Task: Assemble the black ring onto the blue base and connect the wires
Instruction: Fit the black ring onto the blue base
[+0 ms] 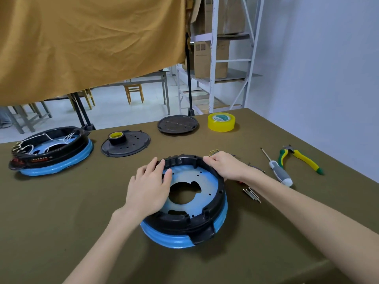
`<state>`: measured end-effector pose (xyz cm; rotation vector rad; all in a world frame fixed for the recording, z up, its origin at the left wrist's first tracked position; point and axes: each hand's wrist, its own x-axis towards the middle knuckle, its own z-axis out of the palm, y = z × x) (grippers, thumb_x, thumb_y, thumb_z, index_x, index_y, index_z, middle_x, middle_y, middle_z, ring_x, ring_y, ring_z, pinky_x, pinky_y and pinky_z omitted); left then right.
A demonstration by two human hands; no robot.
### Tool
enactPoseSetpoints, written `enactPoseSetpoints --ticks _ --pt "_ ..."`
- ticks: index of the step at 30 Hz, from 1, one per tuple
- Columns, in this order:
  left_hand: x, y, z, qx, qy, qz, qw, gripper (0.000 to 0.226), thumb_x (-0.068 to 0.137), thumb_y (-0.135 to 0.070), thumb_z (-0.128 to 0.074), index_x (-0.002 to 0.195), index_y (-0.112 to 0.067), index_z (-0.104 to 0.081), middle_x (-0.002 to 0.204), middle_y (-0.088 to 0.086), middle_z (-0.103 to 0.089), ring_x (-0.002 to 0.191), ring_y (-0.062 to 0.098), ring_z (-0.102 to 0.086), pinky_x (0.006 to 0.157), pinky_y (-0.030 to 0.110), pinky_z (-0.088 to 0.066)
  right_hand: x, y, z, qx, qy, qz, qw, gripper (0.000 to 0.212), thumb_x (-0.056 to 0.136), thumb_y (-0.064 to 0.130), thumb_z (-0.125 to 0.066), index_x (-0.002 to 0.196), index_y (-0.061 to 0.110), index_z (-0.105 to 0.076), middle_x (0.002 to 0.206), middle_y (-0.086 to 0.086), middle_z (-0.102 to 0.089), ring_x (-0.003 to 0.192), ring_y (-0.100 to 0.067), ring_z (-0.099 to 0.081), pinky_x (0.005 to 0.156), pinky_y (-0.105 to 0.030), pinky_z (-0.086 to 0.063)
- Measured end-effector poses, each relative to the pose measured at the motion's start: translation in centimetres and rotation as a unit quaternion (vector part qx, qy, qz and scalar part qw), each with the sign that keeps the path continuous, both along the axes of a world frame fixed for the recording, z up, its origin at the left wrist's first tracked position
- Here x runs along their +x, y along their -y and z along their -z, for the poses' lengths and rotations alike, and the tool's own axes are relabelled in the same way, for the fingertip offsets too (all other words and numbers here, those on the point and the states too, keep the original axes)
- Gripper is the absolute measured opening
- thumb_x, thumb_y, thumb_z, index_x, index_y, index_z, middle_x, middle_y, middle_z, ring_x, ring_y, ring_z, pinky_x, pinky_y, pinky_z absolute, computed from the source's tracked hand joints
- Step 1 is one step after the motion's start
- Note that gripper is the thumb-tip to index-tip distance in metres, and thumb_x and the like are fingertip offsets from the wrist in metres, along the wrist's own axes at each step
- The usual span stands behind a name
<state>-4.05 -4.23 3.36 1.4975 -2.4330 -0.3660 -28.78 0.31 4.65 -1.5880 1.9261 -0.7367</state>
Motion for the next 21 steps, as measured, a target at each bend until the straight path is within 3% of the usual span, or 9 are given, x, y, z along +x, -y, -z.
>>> enactPoseSetpoints --ticks 2,5,11,16,21 --pt "-0.2 -0.8 -0.1 0.002 -0.010 -0.028 1.000 0.059 0.109 -0.051 -0.022 0.164 -0.027 -0.026 0.173 -0.006 -0.017 0.156 0.027 -0.020 0.121 0.049 -0.026 0.4 0.8 -0.3 -0.018 -0.040 -0.006 0.999 0.052 0.111 0.039 -0.038 0.065 0.017 -0.034 0.054 0.000 -0.040 0.042 -0.011 -0.043 0.044 -0.017 -0.039" --pt "-0.3 -1.1 -0.7 -0.005 -0.053 -0.051 0.997 0.054 0.111 -0.041 -0.030 0.162 -0.023 -0.031 0.170 -0.004 -0.026 0.153 0.029 -0.027 0.120 0.047 -0.029 0.8 1.0 -0.7 -0.040 -0.083 -0.010 0.996 0.048 0.111 0.030 -0.039 0.066 0.014 -0.031 0.061 -0.011 -0.033 0.052 -0.022 -0.036 0.055 -0.033 -0.031" --pt "-0.4 -1.3 -0.8 -0.031 -0.104 -0.077 0.991 0.045 0.106 -0.020 -0.046 0.150 -0.023 -0.052 0.163 -0.002 -0.039 0.143 0.033 -0.040 0.114 0.047 -0.039 1.5 1.1 -1.3 -0.063 -0.119 0.017 0.991 0.050 0.109 0.030 -0.042 0.063 0.011 -0.038 0.059 -0.011 -0.037 0.057 -0.023 -0.035 0.058 -0.037 -0.028" --pt "-0.3 -1.1 -0.8 -0.034 -0.119 -0.074 0.990 0.044 0.105 -0.020 -0.046 0.149 -0.023 -0.053 0.161 -0.003 -0.042 0.141 0.033 -0.041 0.113 0.048 -0.040 1.4 1.1 -1.4 -0.071 -0.139 0.037 0.987 0.054 0.108 0.032 -0.044 0.058 0.014 -0.035 0.052 -0.004 -0.037 0.052 -0.020 -0.037 0.053 -0.034 -0.028" --pt "-0.6 -1.2 -0.7 -0.030 -0.108 -0.075 0.991 0.043 0.106 -0.025 -0.045 0.149 -0.023 -0.053 0.161 -0.002 -0.043 0.141 0.033 -0.041 0.111 0.045 -0.040 1.2 1.1 -0.2 -0.055 -0.101 0.034 0.993 0.053 0.109 0.032 -0.044 0.060 0.013 -0.034 0.056 -0.007 -0.036 0.055 -0.024 -0.036 0.058 -0.036 -0.031"
